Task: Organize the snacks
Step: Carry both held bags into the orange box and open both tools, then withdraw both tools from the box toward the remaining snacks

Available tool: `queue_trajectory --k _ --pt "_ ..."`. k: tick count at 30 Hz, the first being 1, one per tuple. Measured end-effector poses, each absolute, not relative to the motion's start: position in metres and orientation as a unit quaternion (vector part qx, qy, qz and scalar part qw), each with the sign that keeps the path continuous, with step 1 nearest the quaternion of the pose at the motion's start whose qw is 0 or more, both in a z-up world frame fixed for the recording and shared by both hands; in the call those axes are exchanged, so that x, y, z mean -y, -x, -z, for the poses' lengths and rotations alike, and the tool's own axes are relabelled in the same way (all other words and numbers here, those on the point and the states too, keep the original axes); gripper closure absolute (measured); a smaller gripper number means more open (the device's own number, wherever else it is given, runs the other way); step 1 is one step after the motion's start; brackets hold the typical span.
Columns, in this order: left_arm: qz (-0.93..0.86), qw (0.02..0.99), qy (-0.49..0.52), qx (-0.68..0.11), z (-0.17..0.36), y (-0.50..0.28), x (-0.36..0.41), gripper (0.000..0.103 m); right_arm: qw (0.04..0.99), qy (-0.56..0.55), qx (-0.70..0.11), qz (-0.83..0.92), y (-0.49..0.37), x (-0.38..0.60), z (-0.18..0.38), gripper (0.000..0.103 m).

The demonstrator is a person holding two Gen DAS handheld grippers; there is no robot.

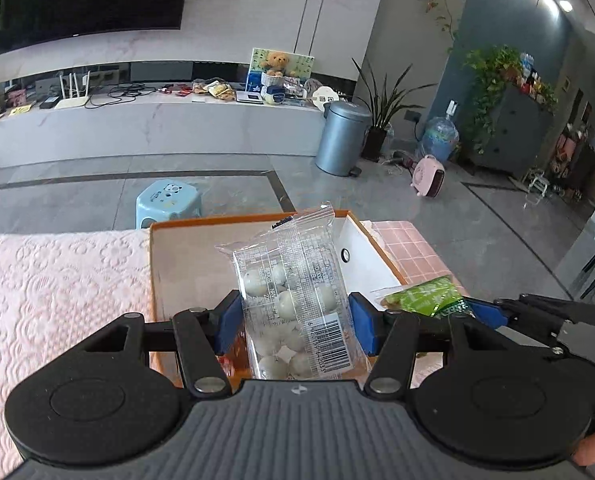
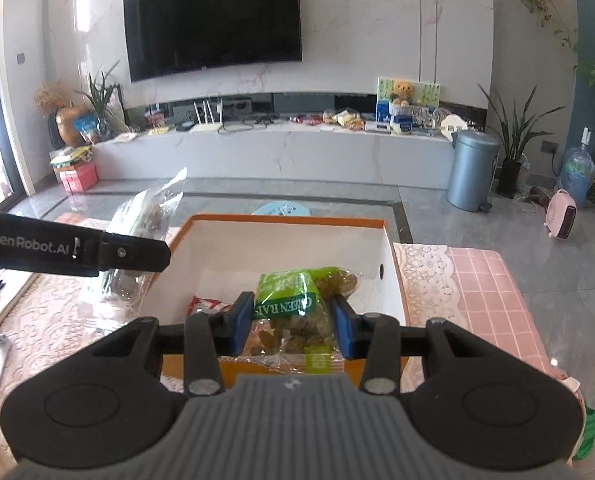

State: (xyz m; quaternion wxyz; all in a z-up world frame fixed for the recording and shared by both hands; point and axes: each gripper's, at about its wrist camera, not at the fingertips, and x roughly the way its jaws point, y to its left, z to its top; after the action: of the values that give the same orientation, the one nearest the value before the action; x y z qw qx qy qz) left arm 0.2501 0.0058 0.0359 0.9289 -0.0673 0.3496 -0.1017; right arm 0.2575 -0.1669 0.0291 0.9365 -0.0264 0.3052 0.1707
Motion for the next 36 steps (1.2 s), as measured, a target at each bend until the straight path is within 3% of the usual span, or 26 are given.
queue_trajectory --k 15,30,36 --pt "0.111 0.890 0.031 -0.441 0.041 -0.342 0.008 0.038 0.893 0.050 -0.416 -0.165 -0.390 0.152 0.052 0.063" --pt "0.090 0.852 0.052 -0.514 0.082 -0.368 0.005 0.034 0.873 0.093 -0.454 -0.149 -0.428 0.140 0.091 0.062" --pt "0.081 0.854 0.054 -0.511 0.078 -0.366 0.001 0.030 0.873 0.102 -0.450 -0.155 -0.418 0.138 0.088 0.051"
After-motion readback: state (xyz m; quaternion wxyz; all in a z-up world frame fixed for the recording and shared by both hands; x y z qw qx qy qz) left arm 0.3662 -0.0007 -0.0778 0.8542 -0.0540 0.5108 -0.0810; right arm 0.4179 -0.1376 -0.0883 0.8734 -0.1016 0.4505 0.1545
